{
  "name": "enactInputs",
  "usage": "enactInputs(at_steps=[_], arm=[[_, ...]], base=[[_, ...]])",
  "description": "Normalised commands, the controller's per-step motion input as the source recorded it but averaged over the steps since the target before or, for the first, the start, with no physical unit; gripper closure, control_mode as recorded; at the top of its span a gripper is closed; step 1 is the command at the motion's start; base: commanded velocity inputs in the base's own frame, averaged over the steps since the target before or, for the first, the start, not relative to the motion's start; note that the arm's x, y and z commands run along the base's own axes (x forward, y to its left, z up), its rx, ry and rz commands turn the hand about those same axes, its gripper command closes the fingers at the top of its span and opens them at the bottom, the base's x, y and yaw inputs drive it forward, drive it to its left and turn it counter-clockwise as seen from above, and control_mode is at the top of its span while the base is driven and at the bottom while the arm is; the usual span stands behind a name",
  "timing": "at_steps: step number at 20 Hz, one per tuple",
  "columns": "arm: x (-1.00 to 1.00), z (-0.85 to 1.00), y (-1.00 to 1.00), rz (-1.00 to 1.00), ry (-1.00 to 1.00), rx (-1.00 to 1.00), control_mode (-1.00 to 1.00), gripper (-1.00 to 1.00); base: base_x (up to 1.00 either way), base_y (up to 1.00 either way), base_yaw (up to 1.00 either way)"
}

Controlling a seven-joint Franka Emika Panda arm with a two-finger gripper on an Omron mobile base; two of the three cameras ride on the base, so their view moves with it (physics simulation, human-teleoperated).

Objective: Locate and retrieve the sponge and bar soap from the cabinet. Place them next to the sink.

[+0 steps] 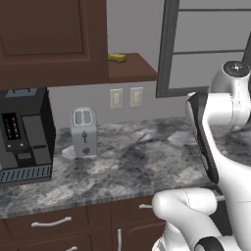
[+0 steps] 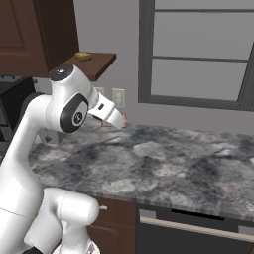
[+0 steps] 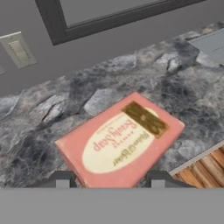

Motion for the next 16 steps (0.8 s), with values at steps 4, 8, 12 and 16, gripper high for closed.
enactInputs(at_steps=[4,8,12,16], arm=[[-0.02,0.01,-0.29,-0.05,0.00,0.01,-1.00,1.00],[0.00,0.00,0.00,0.00,0.00,0.00,-1.00,1.00],[0.00,0.00,0.00,0.00,0.00,0.00,-1.00,1.00],[0.00,0.00,0.00,0.00,0.00,0.00,-1.00,1.00]], base=[[0.00,0.00,0.00],[0.00,0.00,0.00],[0.00,0.00,0.00],[0.00,0.00,0.00]])
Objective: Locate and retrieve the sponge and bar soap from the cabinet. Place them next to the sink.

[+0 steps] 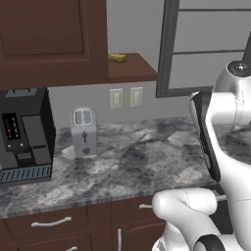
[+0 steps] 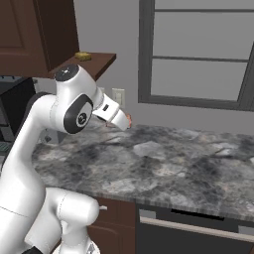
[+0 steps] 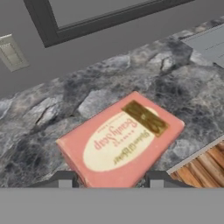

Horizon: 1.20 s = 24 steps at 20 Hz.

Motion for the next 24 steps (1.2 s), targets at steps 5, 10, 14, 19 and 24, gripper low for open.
enactInputs(at_steps=[5,10,14,19,24], arm=[[0.00,0.00,0.00,-0.03,0.00,0.00,-1.00,1.00],[-0.02,0.00,-0.05,-0.03,0.00,0.00,1.00,1.00],[0.00,0.00,0.00,0.00,0.00,0.00,1.00,1.00],[0.00,0.00,0.00,0.00,0.00,0.00,1.00,1.00],[0.00,0.00,0.00,0.00,0.00,0.00,1.00,1.00]], base=[[0.00,0.00,0.00],[-0.14,-0.46,-0.13],[-0.05,-0.25,-0.18],[-0.01,-0.35,-0.33],[0.01,-0.30,-0.38]])
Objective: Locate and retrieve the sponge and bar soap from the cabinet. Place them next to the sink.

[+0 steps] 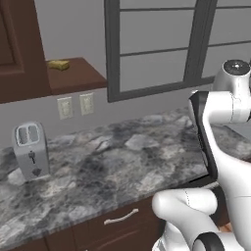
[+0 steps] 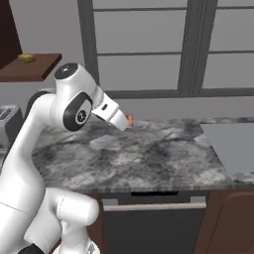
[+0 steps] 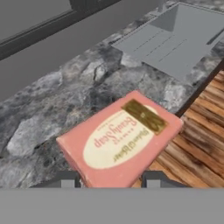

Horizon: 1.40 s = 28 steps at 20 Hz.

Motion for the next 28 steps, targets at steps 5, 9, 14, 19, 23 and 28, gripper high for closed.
enactInputs(at_steps=[5,9,14,19,23,28], arm=[[0.00,0.00,0.00,0.00,0.00,0.00,1.00,1.00],[0.00,0.00,0.00,0.00,0.00,0.00,1.00,1.00],[0.00,0.00,0.00,0.00,0.00,0.00,1.00,1.00],[0.00,0.00,0.00,0.00,0.00,0.00,1.00,1.00],[0.00,0.00,0.00,0.00,0.00,0.00,1.00,1.00],[0.00,0.00,0.00,0.00,0.00,0.00,1.00,1.00]], base=[[0.07,-0.17,-0.12],[0.26,-0.31,0.13],[0.30,-0.46,0.32],[0.01,-0.32,0.39],[0.00,-0.51,0.30],[-0.04,-0.84,0.10]])
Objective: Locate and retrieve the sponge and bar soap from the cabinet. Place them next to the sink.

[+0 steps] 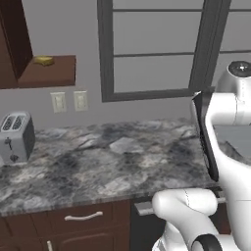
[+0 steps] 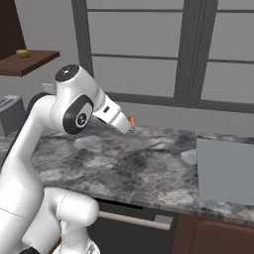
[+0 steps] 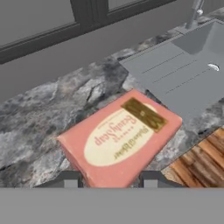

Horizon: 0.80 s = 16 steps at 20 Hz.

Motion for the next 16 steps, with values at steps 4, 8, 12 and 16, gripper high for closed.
enactInputs(at_steps=[4,8,12,16], arm=[[0.00,0.00,0.00,0.00,0.00,0.00,1.00,1.00],[0.00,0.00,0.00,0.00,0.00,0.00,1.00,1.00],[0.00,0.00,0.00,0.00,0.00,0.00,1.00,1.00],[0.00,0.00,0.00,0.00,0.00,0.00,1.00,1.00]], base=[[0.12,-0.86,0.03],[0.20,-0.49,0.04],[0.33,-0.12,0.06],[0.61,-0.14,0.02]])
